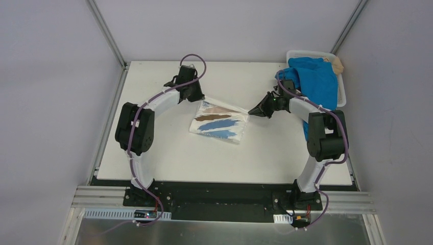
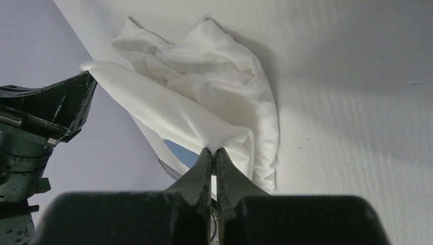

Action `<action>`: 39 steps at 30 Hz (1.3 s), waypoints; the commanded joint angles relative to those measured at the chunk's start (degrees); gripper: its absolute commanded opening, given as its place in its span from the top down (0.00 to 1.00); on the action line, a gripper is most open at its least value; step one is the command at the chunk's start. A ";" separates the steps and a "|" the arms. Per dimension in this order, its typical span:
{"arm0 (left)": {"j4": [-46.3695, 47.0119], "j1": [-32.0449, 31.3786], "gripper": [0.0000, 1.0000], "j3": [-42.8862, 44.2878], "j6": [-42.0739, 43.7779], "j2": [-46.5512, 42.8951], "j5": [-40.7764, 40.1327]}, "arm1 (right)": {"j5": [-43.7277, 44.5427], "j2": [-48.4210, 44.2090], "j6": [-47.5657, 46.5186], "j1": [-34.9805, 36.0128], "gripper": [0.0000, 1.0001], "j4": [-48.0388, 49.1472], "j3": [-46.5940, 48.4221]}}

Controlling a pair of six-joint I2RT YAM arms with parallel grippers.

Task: Fold and stack the t-shirts
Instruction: Fold the long partially folded tshirt into a neat square

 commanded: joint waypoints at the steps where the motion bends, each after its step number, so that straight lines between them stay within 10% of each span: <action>1: -0.18 2.07 1.00 3.82 1.03 1.57 -1.63 | 5.27 -0.52 0.16 -1.17 0.80 -0.61 2.24; 10: -2.52 2.14 0.03 3.97 0.30 -3.37 -1.10 | 6.40 -6.87 -0.78 -0.69 0.15 -2.89 2.36; 12: -2.50 2.06 0.01 2.43 -0.62 -5.66 1.18 | 6.35 -9.90 -0.63 0.55 0.02 -2.33 0.80; 25: 8.36 1.23 0.01 -12.55 -11.35 -7.79 21.83 | -2.33 -8.36 20.59 16.92 0.01 34.17 -12.66; 39: 9.34 1.32 0.01 -28.35 -11.89 -8.34 17.95 | 3.08 -1.48 15.78 12.32 0.01 35.27 -28.89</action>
